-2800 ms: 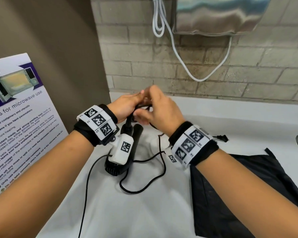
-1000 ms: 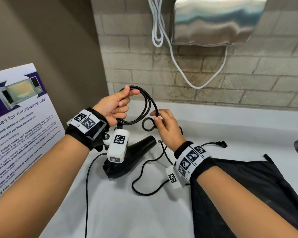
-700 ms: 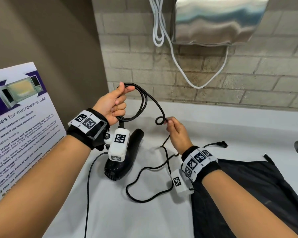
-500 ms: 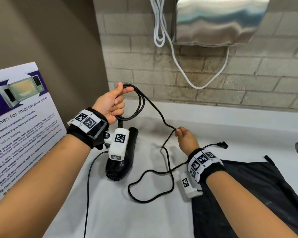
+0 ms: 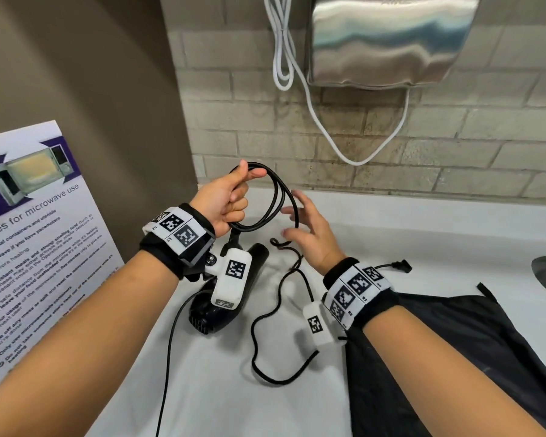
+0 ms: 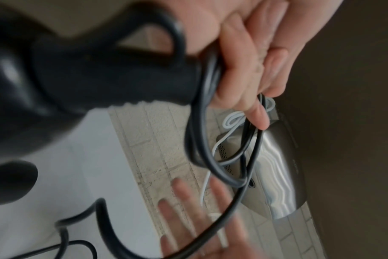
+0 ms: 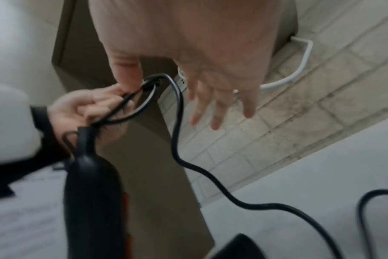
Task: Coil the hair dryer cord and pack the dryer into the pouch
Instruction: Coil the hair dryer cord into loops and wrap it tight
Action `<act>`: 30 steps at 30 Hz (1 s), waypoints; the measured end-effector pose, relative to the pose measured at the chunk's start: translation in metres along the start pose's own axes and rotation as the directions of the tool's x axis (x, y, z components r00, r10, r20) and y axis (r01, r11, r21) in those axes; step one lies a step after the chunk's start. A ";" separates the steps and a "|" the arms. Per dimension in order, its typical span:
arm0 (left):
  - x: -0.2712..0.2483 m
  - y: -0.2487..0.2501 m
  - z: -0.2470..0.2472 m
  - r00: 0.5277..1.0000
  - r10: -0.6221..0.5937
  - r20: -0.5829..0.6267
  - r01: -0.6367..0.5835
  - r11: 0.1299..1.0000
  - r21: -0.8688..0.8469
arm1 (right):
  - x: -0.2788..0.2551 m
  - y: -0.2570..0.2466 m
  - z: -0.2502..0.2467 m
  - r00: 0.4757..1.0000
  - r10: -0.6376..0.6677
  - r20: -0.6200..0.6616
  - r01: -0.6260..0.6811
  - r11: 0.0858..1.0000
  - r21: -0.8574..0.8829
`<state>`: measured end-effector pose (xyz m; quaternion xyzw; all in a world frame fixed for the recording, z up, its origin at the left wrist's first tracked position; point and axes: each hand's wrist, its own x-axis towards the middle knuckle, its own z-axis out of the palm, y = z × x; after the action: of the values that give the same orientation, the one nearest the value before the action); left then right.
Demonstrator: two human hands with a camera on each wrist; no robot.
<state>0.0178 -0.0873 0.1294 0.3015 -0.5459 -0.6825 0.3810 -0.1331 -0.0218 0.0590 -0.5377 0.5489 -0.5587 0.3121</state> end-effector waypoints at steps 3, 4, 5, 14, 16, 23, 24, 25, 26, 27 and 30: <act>-0.001 0.000 0.002 1.000 -0.009 0.001 0.009 1.000 0.012 | 0.005 -0.011 0.011 0.991 -0.120 -0.055 0.129 0.968 0.214; -0.002 0.001 0.003 1.000 -0.016 0.006 0.016 1.000 0.023 | 0.007 -0.016 0.013 0.990 -0.134 -0.054 0.142 0.967 0.212; -0.003 0.001 0.005 1.000 -0.026 0.017 0.025 0.999 0.035 | 0.010 -0.020 0.014 0.991 -0.128 -0.046 0.134 0.972 0.191; -0.005 -0.001 -0.003 0.977 -0.117 0.176 0.134 0.987 -0.084 | 0.023 -0.038 0.023 0.932 -0.262 -0.250 0.225 0.960 -0.167; -0.007 0.005 -0.009 0.971 -0.146 0.190 0.169 0.979 -0.111 | 0.024 -0.040 0.025 0.934 -0.275 -0.228 0.234 0.953 -0.192; -0.009 0.009 -0.006 0.933 -0.173 0.316 0.208 0.975 -0.080 | 0.022 -0.036 0.032 0.935 -0.296 -0.195 0.258 0.945 -0.198; -0.010 0.009 -0.006 0.934 -0.168 0.315 0.202 0.976 -0.079 | 0.020 -0.033 0.032 0.943 -0.280 -0.181 0.254 0.955 -0.152; -0.010 0.009 -0.007 0.937 -0.159 0.310 0.194 0.977 -0.084 | 0.019 -0.029 0.032 0.953 -0.257 -0.160 0.242 0.964 -0.108; -0.009 0.008 -0.008 0.942 -0.150 0.301 0.186 0.978 -0.093 | 0.018 -0.025 0.032 0.961 -0.240 -0.140 0.231 0.970 -0.078; -0.009 0.008 -0.010 0.946 -0.142 0.291 0.179 0.978 -0.104 | 0.017 -0.020 0.032 0.963 -0.236 -0.131 0.228 0.971 -0.073; -0.008 0.007 -0.012 0.949 -0.136 0.283 0.177 0.976 -0.124 | 0.016 -0.016 0.031 0.958 -0.240 -0.157 0.213 0.962 -0.169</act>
<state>0.0328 -0.0876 0.1334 0.2180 -0.5156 -0.7842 0.2677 -0.1033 -0.0427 0.0725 -0.5678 0.5494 -0.5931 0.1547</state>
